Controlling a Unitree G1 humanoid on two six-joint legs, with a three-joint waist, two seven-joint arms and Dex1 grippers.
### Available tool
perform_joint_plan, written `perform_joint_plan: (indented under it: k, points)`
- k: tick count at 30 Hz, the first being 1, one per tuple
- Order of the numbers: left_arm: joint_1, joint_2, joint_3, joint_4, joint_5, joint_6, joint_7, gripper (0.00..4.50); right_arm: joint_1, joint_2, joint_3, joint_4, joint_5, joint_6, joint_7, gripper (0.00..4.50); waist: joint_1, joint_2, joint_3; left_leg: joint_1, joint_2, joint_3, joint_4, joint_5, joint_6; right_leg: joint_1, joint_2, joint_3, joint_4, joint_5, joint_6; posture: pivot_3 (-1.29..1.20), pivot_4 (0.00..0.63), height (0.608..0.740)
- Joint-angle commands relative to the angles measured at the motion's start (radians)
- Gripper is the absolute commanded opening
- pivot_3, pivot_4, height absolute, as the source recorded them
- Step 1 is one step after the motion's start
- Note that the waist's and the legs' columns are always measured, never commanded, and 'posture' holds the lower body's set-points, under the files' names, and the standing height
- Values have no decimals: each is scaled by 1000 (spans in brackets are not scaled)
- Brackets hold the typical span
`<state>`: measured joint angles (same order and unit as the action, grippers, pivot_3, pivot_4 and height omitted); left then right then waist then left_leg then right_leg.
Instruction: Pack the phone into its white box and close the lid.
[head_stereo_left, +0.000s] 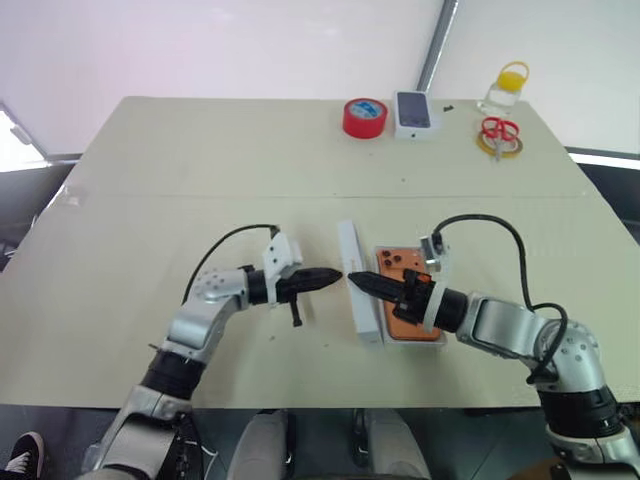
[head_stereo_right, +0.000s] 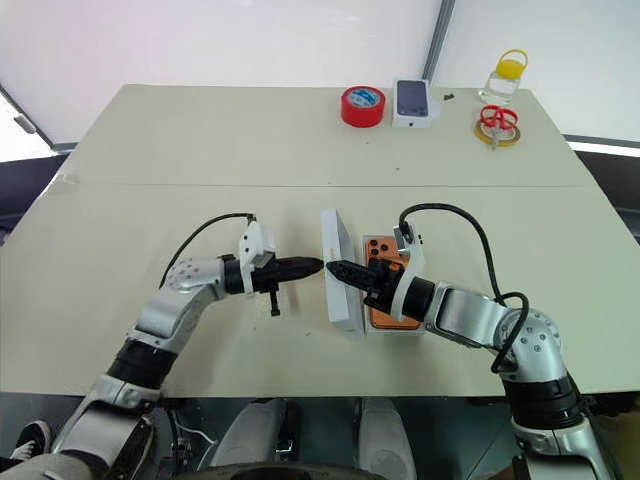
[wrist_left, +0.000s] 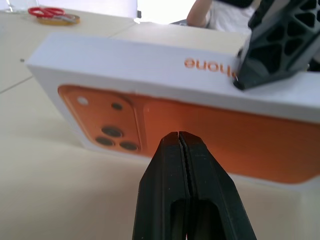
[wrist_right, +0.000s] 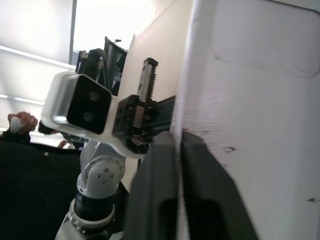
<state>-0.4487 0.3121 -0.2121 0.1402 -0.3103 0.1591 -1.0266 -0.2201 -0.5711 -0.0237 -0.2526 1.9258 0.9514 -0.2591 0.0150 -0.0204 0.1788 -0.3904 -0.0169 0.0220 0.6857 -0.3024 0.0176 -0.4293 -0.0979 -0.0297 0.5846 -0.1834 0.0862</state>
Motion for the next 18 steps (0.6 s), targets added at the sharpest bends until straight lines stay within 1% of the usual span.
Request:
perform_joint_plan:
  k: [1, 3, 5, 6, 8, 11, 14, 16, 18]
  points:
    - [-49, -53, 18, 81, -6, -57, 2, 0, -3, -22, -41, 16, -28, -21, 16, 1765, 0, 0, 0, 0, 0, 0, 0, 0, 0, 0, 0, 0, -1, 0, 0, 0, 150, 740]
    - [-78, -81, 23, 141, 1, -90, 2, 0, -12, -30, -60, 23, -78, -30, 38, 2895, -1, 0, 0, -1, 0, 0, 0, 0, 1, 0, 0, 0, -1, 0, 0, 0, 150, 740]
    - [-107, -109, 17, 192, 13, -116, 2, 0, -25, -60, -82, 26, -177, -33, 80, 3937, -1, 0, 0, -1, 0, 1, 0, -1, 1, 0, 0, 0, -1, 1, 1, 0, 150, 740]
    - [-121, -129, 12, 215, 19, -131, 7, 0, -24, -103, -90, 19, -248, -23, 139, 4392, -1, 0, 0, -1, 0, 1, 0, -1, 1, -1, 0, 0, -1, 1, 2, 0, 150, 740]
    - [-139, -162, -3, 246, 31, -149, 6, 0, -4, -183, -109, 15, -379, -21, 246, 4392, 2, 1, 0, -1, -1, 1, 0, -1, 1, -1, 0, 0, -1, 2, 3, 0, 150, 740]
    - [-142, -203, -31, 268, 54, -171, -3, 0, 19, -255, -177, 60, -499, -53, 356, 4392, 4, 0, 0, -1, -1, 1, 0, -1, 1, 1, 0, 0, -3, 2, 3, 0, 150, 740]
    - [-143, -231, -32, 283, 64, -185, 0, 0, 11, -268, -232, 115, -612, -97, 380, 4392, -1, 0, 0, -1, -1, 1, 0, -1, 2, 1, 0, 0, -3, 2, 3, 0, 150, 740]
    - [-152, -239, -16, 302, 62, -198, 6, 0, 11, -281, -213, 94, -735, -142, 426, 4392, -4, 0, 0, -1, 0, 2, 0, -1, 2, 0, 0, 0, -3, 2, 4, 0, 150, 740]
    - [-162, -239, -1, 315, 58, -196, 12, 0, 14, -277, -194, 71, -820, -170, 464, 4392, -2, 0, 0, -1, 1, 2, 0, -1, 2, 0, 1, 0, -2, 2, 4, 0, 150, 740]
